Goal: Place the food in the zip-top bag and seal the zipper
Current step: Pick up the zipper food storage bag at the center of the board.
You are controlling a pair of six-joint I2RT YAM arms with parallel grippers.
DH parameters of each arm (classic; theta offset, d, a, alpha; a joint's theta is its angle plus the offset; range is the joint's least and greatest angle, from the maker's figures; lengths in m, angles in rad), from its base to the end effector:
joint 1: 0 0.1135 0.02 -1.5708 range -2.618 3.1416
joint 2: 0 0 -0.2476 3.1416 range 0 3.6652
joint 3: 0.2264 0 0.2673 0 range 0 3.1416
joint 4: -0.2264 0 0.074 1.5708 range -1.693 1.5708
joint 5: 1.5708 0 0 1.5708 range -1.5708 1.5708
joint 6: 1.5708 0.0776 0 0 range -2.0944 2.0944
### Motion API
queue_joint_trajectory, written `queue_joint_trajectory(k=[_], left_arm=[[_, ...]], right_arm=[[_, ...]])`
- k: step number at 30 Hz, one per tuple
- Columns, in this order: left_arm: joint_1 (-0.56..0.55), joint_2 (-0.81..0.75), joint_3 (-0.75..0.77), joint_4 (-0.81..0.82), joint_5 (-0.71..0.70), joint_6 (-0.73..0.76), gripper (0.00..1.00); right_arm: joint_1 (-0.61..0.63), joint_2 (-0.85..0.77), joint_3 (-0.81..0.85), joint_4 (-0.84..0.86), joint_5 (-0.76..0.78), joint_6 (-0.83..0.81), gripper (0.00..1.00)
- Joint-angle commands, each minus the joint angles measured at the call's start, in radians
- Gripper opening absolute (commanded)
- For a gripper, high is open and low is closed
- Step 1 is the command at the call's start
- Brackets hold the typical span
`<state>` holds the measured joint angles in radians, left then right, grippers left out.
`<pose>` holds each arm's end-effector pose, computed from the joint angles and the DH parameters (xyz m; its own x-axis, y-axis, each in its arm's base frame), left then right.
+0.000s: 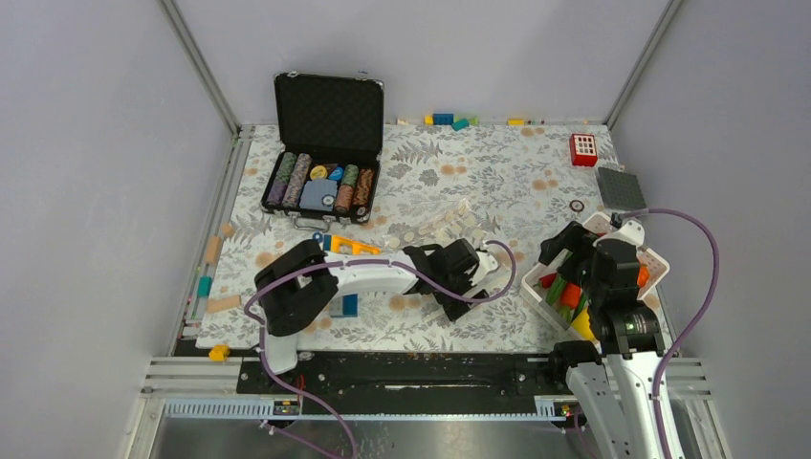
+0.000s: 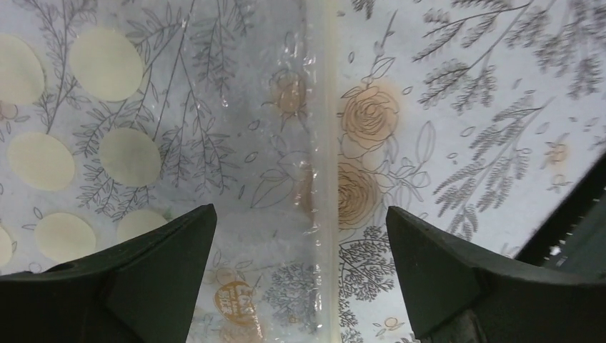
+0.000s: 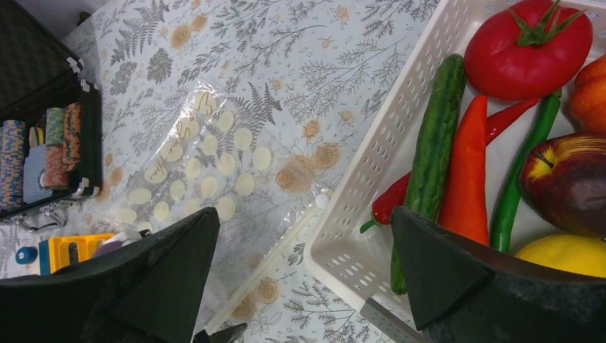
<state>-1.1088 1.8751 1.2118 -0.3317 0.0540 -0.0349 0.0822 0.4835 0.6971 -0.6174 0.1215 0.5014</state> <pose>0.1830 -0.3768 0.1096 -0.4053 0.7358 -0.5426 0.8934 0.4447 -0.0642 0.1817 0.0055 0.2831 -0.3292 0.4516 -0.8293 0.2142 0.8910 0.4002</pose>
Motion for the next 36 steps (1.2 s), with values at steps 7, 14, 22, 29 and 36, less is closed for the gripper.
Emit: queue_joint_trajectory(k=[7,14,22,29,36], left_arm=[[-0.016,0.065,0.057,0.024,-0.042,0.008,0.62],[-0.016,0.054,0.027,0.059,-0.043,-0.042,0.00],[-0.009,-0.153,-0.064,0.195,-0.177,-0.184,0.00],[0.112,-0.410,-0.275,0.448,0.044,-0.363,0.00],[0.190,-0.572,-0.492,0.742,0.246,-0.403,0.00]], right_arm=[[-0.004,-0.010,-0.009,0.022,0.000,-0.016,0.99],[-0.003,-0.009,-0.002,-0.002,0.036,-0.009,0.98],[-0.004,0.017,0.000,0.022,-0.111,-0.052,0.98],[-0.004,0.027,-0.048,0.189,-0.357,-0.058,0.98],[-0.003,0.043,-0.155,0.572,-0.717,0.113,0.98]])
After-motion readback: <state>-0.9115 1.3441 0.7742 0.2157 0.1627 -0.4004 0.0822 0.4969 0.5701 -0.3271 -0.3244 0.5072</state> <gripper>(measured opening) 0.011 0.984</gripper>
